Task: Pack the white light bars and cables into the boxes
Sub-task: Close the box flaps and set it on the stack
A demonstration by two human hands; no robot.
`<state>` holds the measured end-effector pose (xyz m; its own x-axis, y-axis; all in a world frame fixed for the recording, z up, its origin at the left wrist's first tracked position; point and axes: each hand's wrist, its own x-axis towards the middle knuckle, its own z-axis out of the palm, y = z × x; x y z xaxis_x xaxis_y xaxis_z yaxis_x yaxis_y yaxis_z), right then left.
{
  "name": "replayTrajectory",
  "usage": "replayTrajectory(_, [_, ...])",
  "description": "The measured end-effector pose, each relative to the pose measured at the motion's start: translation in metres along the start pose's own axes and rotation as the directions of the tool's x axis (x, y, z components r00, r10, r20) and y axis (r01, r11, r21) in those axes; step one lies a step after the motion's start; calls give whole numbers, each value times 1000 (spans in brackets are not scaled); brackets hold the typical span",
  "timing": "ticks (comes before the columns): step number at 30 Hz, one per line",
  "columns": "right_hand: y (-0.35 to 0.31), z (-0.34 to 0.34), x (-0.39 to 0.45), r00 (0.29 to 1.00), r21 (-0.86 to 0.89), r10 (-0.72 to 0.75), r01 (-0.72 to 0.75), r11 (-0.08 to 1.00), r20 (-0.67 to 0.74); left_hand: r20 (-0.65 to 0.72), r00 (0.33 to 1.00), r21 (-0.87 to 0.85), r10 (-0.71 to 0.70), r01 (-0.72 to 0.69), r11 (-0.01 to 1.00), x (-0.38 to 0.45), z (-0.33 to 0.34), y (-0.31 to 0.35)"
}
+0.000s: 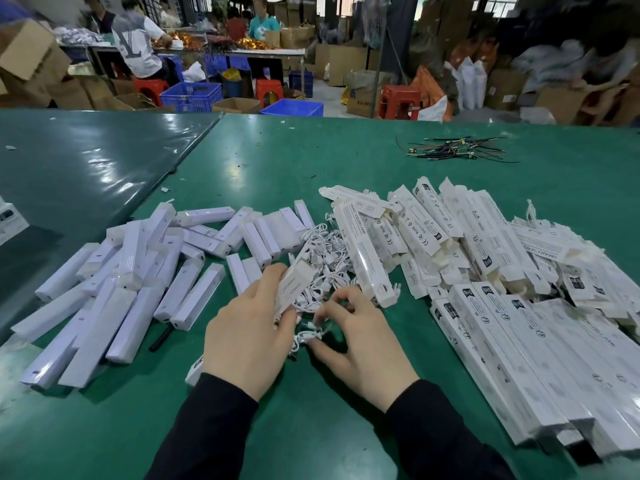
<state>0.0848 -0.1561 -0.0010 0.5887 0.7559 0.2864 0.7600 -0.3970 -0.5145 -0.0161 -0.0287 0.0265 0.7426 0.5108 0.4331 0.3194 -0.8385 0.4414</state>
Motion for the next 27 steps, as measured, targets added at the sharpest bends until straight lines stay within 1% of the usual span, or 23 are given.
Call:
replayTrajectory(4, [-1, 0, -3, 995, -159, -52, 65, 985, 88, -17, 1000, -15, 16, -17, 1000, 1, 0, 0])
replayTrajectory(6, [-1, -1, -2, 993, -152, -73, 87, 984, 96, -19, 999, -19, 34, -34, 999, 0, -1, 0])
replayTrajectory(8, [-1, -4, -2, 997, -14, -61, 61, 998, 47, -11, 998, -30, 57, -57, 998, 0, -1, 0])
replayTrajectory(9, [-2, -6, -1, 1000, 80, -22, 21, 997, 12, -5, 997, -37, 75, -75, 996, 0, -2, 1])
replayTrajectory(10, [-2, -8, 0, 999, 177, 32, -29, 984, -16, 3, 995, -47, 99, -99, 994, 0, -2, 1])
replayTrajectory(12, [-4, -13, 1, 990, 384, 131, -102, 918, -51, 34, 988, -91, 153, -149, 985, -1, -3, 3])
replayTrajectory(13, [-6, -16, 1, 985, 480, 165, -117, 869, -58, 58, 983, -115, 176, -169, 979, -1, -3, 5])
replayTrajectory(15, [-8, -22, 1, 979, 604, 193, -112, 789, -71, 108, 970, -126, 218, -204, 971, -2, -2, 5])
replayTrajectory(17, [-10, -27, 1, 976, 699, 208, -106, 707, -62, 118, 963, -128, 241, -226, 966, -2, -1, 4])
replayTrajectory(18, [-12, -29, 1, 970, 761, 238, -124, 637, -41, 111, 965, -141, 236, -220, 965, -2, 0, 4])
replayTrajectory(19, [-13, -30, 1, 959, 825, 284, -152, 544, -11, 97, 969, -159, 226, -209, 965, -1, -1, 4])
replayTrajectory(21, [-14, -32, 2, 919, 929, 380, -223, 295, 100, 65, 976, -211, 206, -188, 959, -1, -2, 4])
replayTrajectory(22, [-15, -34, 2, 900, 954, 402, -253, 162, 171, 52, 978, -243, 200, -182, 953, 0, -2, 4])
replayTrajectory(23, [-15, -35, 2, 885, 959, 402, -279, 51, 236, 42, 979, -273, 199, -180, 945, 0, -2, 5])
replayTrajectory(24, [-15, -36, 2, 874, 953, 392, -303, -24, 288, 31, 979, -299, 203, -184, 936, 0, -2, 5])
replayTrajectory(25, [-16, -36, 2, 865, 943, 382, -327, -62, 326, 15, 978, -320, 210, -194, 927, 0, -2, 5])
replayTrajectory(27, [-14, -38, 2, 848, 926, 380, -371, -73, 370, -6, 974, -366, 227, -214, 906, 0, -3, 7])
